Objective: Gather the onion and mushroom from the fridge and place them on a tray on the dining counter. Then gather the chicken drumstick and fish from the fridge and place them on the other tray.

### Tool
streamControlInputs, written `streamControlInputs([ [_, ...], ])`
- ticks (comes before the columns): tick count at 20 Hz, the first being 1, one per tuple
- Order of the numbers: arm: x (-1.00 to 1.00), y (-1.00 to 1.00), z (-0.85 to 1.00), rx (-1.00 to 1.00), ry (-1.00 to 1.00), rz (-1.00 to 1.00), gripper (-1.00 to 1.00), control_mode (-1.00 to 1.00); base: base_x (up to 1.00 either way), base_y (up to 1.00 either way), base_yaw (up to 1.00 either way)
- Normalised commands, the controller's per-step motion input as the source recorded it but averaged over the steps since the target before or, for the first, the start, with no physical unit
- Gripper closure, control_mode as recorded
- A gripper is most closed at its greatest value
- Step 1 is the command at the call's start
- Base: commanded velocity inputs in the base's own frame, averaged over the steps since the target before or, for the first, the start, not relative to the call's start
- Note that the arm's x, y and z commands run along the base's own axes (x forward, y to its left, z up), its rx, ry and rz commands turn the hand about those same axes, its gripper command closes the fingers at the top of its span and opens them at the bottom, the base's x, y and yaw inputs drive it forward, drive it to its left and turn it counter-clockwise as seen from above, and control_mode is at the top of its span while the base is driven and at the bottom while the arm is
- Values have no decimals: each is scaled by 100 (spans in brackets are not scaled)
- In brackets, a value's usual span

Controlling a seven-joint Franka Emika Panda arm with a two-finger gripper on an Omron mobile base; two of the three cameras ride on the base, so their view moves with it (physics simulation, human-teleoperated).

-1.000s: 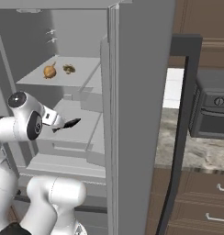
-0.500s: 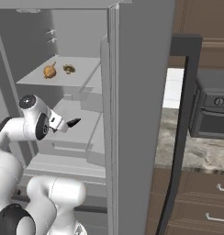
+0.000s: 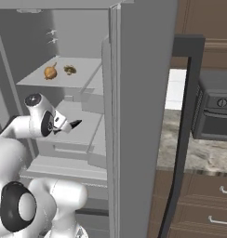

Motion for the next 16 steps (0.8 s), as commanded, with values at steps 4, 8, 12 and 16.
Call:
streamControlInputs([
  [4,31,3,-13,0,14,-2,-100,-100,0,0,0],
  [8,35,12,-20,0,8,0,-100,-100,0,0,0],
  [12,28,23,-31,0,1,0,-100,-100,0,0,0],
  [16,27,21,-27,0,0,0,-100,-100,0,0,0],
])
